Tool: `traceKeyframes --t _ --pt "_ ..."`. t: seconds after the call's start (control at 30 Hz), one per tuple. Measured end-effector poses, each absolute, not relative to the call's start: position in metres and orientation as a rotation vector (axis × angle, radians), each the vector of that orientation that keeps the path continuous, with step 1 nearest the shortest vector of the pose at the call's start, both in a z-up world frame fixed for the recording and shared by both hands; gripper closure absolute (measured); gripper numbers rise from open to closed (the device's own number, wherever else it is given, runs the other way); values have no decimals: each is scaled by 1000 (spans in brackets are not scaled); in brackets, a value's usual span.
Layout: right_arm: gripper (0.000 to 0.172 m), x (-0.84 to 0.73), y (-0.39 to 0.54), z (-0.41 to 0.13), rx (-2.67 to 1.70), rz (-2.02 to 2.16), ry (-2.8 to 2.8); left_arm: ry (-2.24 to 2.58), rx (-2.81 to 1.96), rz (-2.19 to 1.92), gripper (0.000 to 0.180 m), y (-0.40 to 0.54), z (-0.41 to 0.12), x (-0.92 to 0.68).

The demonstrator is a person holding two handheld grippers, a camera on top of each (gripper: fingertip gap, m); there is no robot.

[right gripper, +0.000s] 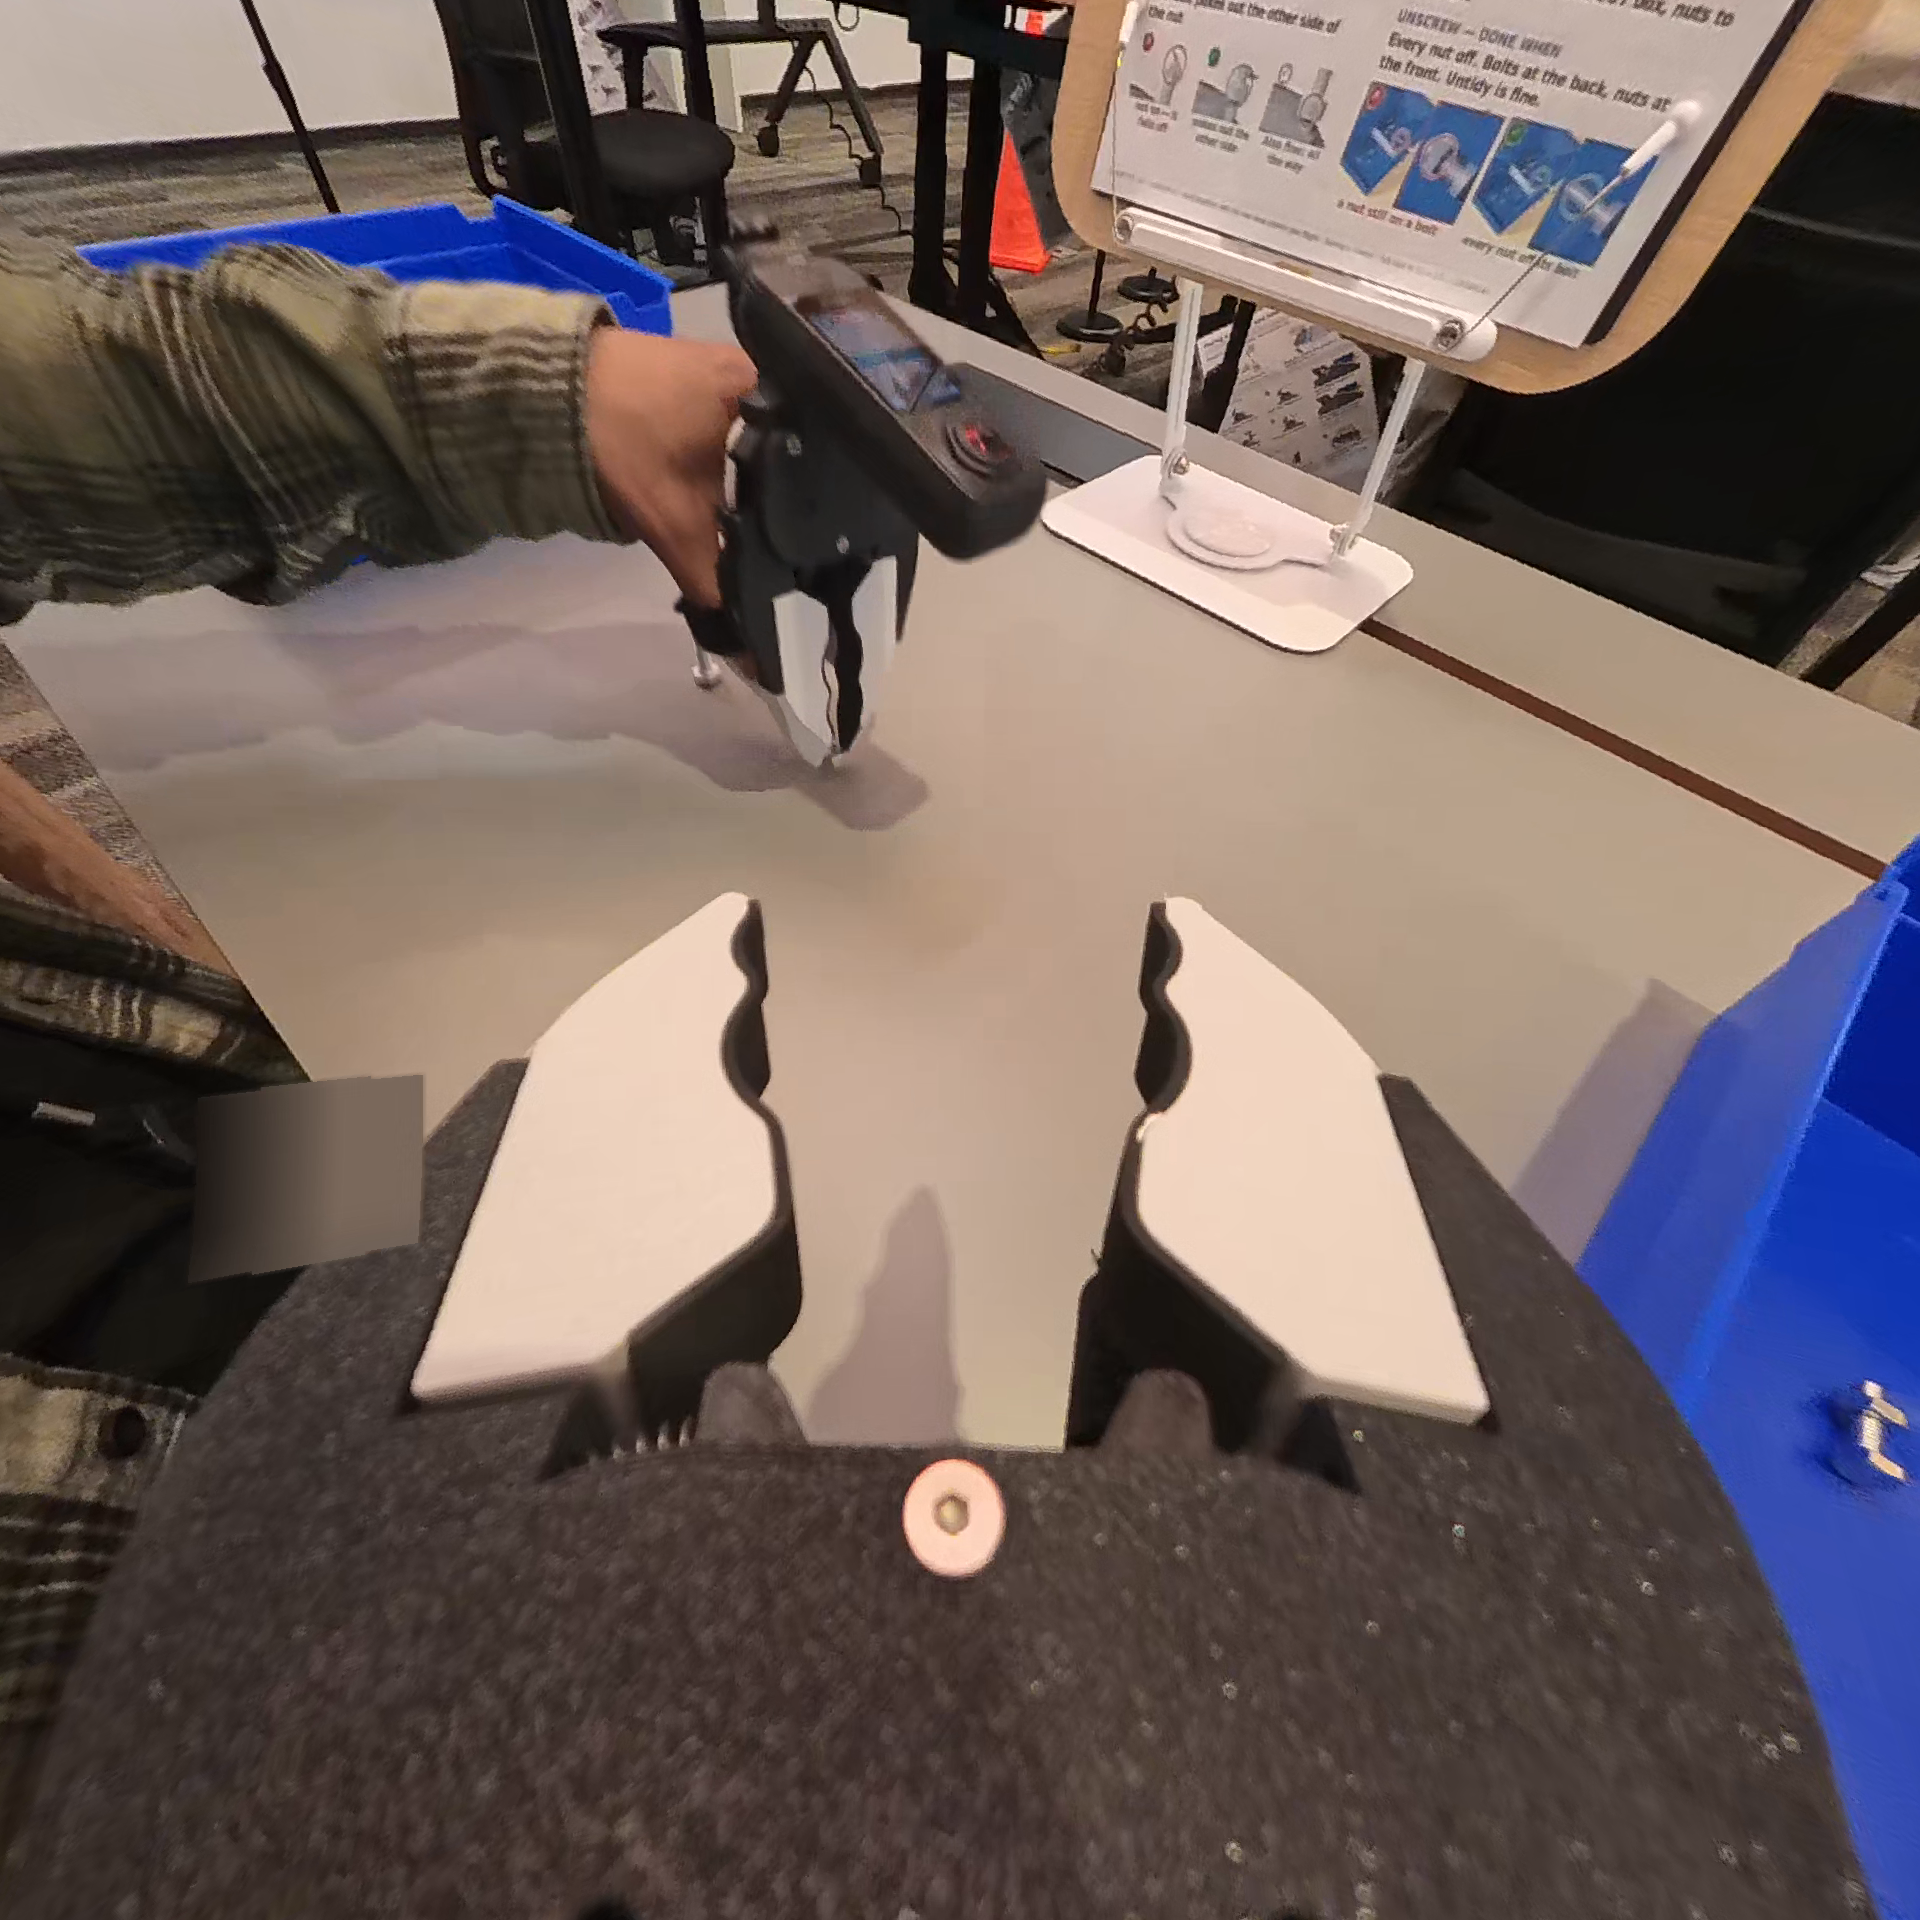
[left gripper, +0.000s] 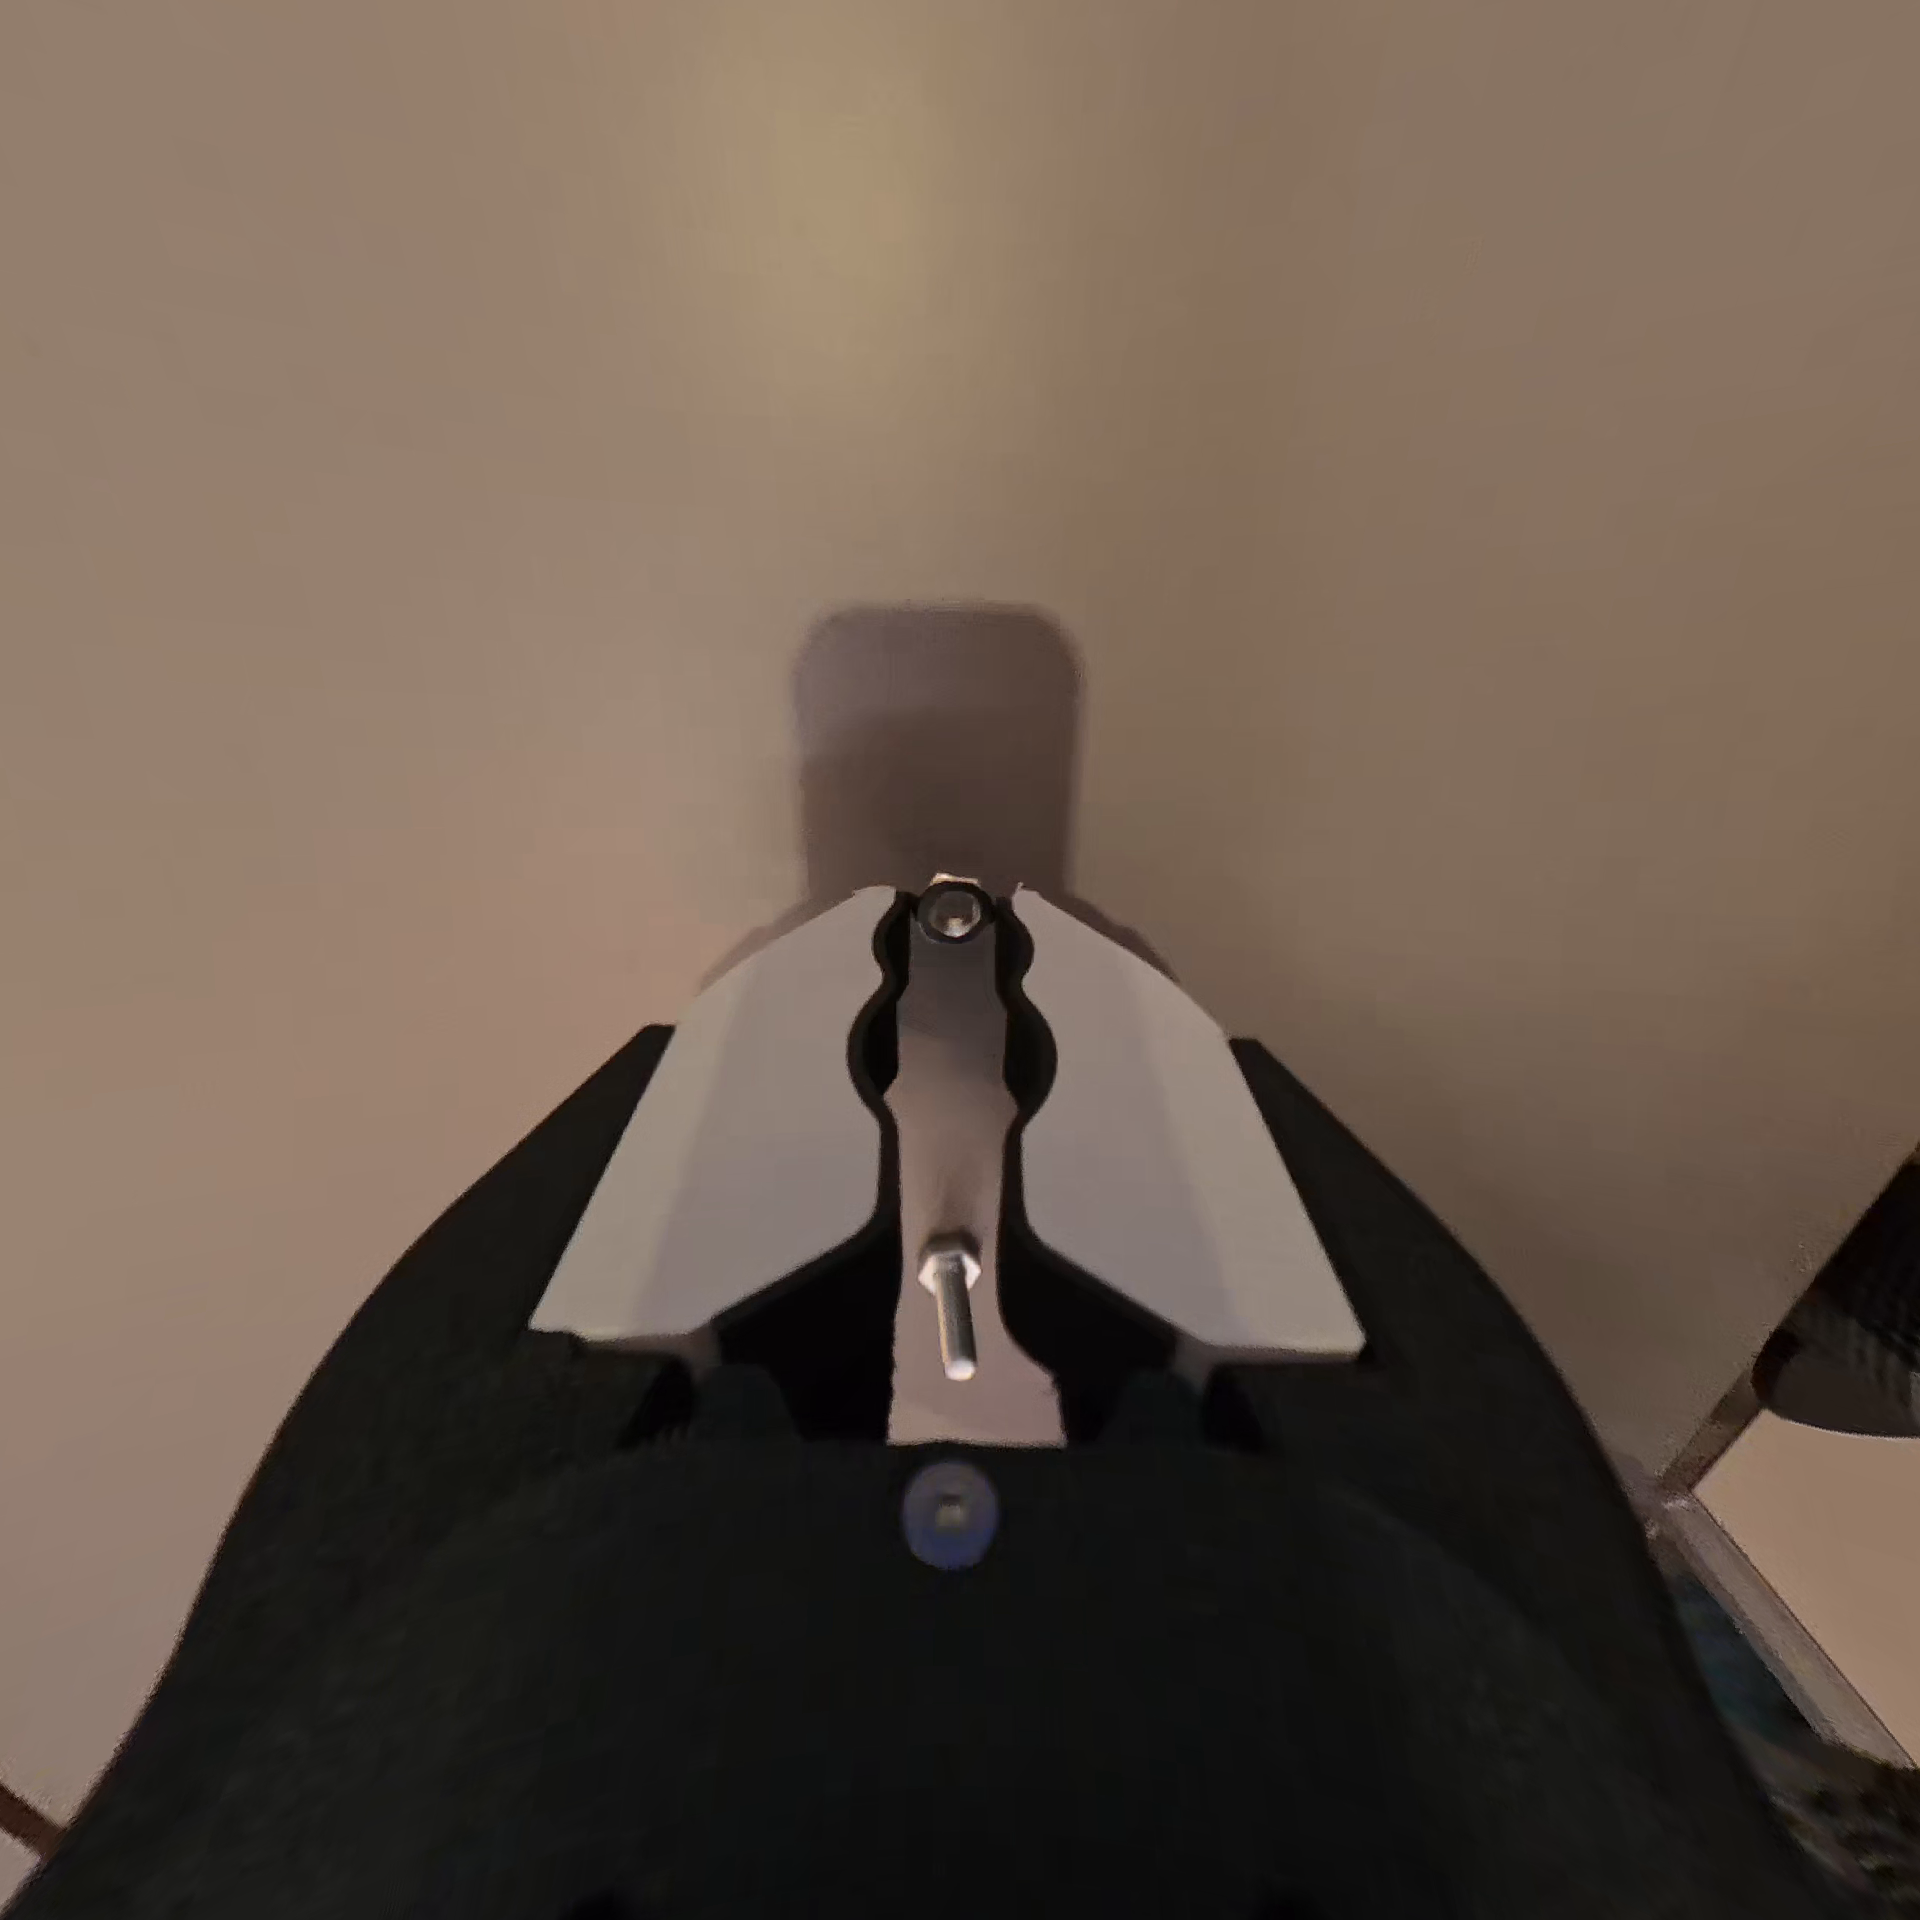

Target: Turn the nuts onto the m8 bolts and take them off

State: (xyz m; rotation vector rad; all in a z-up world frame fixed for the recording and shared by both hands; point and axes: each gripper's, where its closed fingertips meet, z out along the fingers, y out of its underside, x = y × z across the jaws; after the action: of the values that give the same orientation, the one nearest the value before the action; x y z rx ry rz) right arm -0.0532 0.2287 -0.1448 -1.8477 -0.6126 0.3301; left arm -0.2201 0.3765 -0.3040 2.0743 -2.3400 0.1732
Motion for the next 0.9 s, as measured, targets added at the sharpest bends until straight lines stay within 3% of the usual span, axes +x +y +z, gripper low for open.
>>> traceKeyframes --t 0.03,0.23,0.33,0.63,0.9 --pt "103 -53 229 -145 -1847 332 -612 -2336 2069 178 165 376 -306 -219" --pt "102 -53 232 -147 -1847 342 -612 -2352 2068 189 165 376 -309 -218" --pt "101 -54 233 -147 -1843 348 -610 -2359 2112 221 150 379 -304 -220" --pt "100 -55 234 -153 -1847 365 -617 -2342 2487 616 135 392 -259 -281" --pt "101 -67 240 -154 -1843 383 -649 -2237 2741 869 134 393 -284 -318"
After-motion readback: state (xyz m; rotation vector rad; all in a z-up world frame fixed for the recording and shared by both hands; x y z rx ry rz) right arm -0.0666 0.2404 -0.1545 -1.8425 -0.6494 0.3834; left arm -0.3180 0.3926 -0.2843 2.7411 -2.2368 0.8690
